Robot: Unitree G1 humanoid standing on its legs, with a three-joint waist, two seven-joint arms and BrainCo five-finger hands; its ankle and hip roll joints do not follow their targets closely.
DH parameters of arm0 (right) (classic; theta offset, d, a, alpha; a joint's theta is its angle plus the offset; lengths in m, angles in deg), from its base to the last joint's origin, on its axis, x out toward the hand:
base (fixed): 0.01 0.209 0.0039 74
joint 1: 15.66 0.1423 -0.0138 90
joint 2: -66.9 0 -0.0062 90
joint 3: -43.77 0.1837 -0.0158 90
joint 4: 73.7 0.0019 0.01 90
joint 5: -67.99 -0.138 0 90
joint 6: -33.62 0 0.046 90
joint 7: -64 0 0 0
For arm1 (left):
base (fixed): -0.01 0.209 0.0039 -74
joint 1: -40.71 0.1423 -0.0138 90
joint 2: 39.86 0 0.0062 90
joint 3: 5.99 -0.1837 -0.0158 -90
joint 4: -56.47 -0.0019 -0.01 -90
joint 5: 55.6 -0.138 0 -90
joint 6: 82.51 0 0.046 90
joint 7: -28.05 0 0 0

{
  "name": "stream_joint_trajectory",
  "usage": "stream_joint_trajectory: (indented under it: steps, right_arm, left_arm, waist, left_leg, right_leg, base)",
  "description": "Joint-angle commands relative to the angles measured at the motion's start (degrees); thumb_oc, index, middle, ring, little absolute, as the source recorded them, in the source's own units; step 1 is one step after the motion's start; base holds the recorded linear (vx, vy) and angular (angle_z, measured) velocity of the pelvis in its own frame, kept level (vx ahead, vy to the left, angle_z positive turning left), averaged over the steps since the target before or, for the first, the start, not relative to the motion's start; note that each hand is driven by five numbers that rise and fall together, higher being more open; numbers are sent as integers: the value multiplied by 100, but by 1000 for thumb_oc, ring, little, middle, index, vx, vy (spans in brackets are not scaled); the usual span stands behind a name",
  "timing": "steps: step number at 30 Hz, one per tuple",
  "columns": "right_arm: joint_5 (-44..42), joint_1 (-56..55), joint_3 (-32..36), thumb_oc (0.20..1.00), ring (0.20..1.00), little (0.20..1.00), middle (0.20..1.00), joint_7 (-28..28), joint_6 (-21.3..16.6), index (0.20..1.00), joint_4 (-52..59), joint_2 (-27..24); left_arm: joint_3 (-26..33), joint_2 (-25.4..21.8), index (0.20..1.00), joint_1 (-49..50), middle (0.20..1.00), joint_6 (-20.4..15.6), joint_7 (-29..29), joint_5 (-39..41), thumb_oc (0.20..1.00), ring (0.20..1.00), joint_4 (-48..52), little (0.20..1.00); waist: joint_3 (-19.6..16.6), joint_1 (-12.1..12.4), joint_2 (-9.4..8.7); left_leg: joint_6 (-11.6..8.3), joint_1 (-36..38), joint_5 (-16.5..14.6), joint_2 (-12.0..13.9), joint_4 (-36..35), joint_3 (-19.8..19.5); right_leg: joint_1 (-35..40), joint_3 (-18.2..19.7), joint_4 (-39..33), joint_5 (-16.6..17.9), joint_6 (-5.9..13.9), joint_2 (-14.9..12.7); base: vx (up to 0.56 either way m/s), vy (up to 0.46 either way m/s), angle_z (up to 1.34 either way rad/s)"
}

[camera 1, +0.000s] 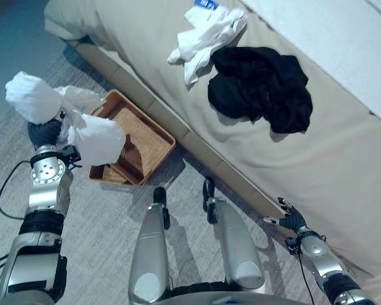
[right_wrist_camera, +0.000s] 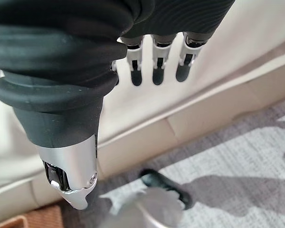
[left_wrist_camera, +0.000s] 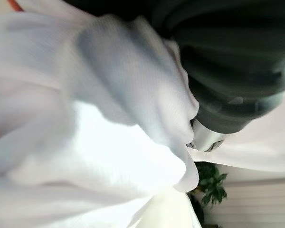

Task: Pick up clothes into the bucket

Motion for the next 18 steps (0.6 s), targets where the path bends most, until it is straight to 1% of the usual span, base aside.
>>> stream_joint_trajectory:
  steps: [1,2,7,8,9,10,12,13,14,16,18]
  right_arm:
    - [-208,-123,71,1000,1000,1000,1000,-318,-256,1000,238,-237]
    - [-254,-127,136,1000,1000,1000,1000,-387,-290,1000,335,-278]
    - [-347,-74,191,1000,1000,1000,1000,-538,-335,1000,351,-350]
    - [-380,-67,192,1000,1000,1000,1000,-592,-345,1000,332,-363]
    - [-380,-64,195,1000,1000,1000,1000,-592,-345,1000,331,-362]
    - [-384,-42,176,1000,1000,1000,1000,-635,-341,1000,338,-370]
    - [-416,7,146,1000,1000,1000,1000,-681,-332,1000,307,-358]
    - [-426,2,158,1000,1000,1000,1000,-713,-314,1000,376,-353]
    - [-431,8,152,1000,1000,1000,1000,-744,-296,1000,417,-327]
    - [-462,98,134,1000,1000,1000,1000,-775,-287,1000,417,-338]
    - [-507,162,129,1000,1000,1000,1000,-753,-327,1000,649,-395]
  left_arm:
    - [71,-385,200,-236,200,-394,289,177,200,200,117,200]
    - [18,-426,200,-402,200,-391,347,221,200,200,58,200]
    - [-182,-526,200,-782,200,-356,421,359,200,200,-193,200]
    - [-224,-544,573,-905,573,-321,439,497,573,573,-334,573]
    - [-229,-547,893,-917,893,-324,435,503,893,893,-344,893]
    - [-296,-578,1000,-1013,1000,-280,469,504,1000,1000,-423,1000]
    - [-340,-563,1000,-1171,1000,-189,484,603,1000,1000,-673,1000]
    - [-364,-527,1000,-1160,1000,-219,594,606,1000,1000,-450,1000]
    - [-397,-473,1000,-1151,1000,-160,625,594,1000,1000,-294,1000]
    - [-410,-435,1000,-1151,1000,-145,628,667,1000,1000,-274,1000]
    - [-427,-446,1000,-1127,1000,-137,592,593,1000,1000,-275,1000]
  waist:
    - [-103,-108,17]
    - [-59,-143,32]
    - [-31,-196,60]
    - [-30,-215,59]
    - [-30,-213,60]
    - [-30,-217,60]
    - [-29,-218,59]
    - [-28,-200,64]
    - [-28,-193,80]
    - [-27,-184,85]
    - [-27,-188,74]
  left_leg:
    - [190,-212,-193,-194,381,-127]
    - [183,-449,-180,-219,476,-194]
    - [184,-847,-197,-218,627,-220]
    - [199,-952,-198,-213,627,-244]
    - [199,-960,-197,-213,629,-244]
    - [205,-1016,-195,-205,625,-238]
    - [223,-1099,-187,-192,609,-248]
    - [235,-1125,-178,-208,581,-260]
    - [238,-1125,-153,-203,524,-255]
    - [236,-1102,-128,-200,439,-258]
    - [232,-1102,-95,-196,340,-241]
  right_leg:
    - [180,69,134,-128,251,-314]
    - [-73,28,300,-161,239,-340]
    - [-486,-2,461,-191,235,-367]
    - [-599,-8,469,-183,233,-352]
    - [-607,-8,471,-183,233,-352]
    - [-667,-21,462,-178,238,-354]
    - [-737,-28,394,-143,266,-322]
    - [-764,-45,359,-128,275,-317]
    - [-765,-68,299,-102,287,-318]
    - [-766,-66,211,-72,302,-322]
    - [-774,-65,106,-30,306,-299]
  base:
    - [-52,-77,21]
    - [-29,-57,25]
    - [7,-25,9]
    - [23,-9,7]
    - [26,-7,7]
    - [17,-3,6]
    - [13,-1,2]
    - [0,0,0]
    - [17,-20,-3]
    - [0,0,0]
    - [3,5,-2]
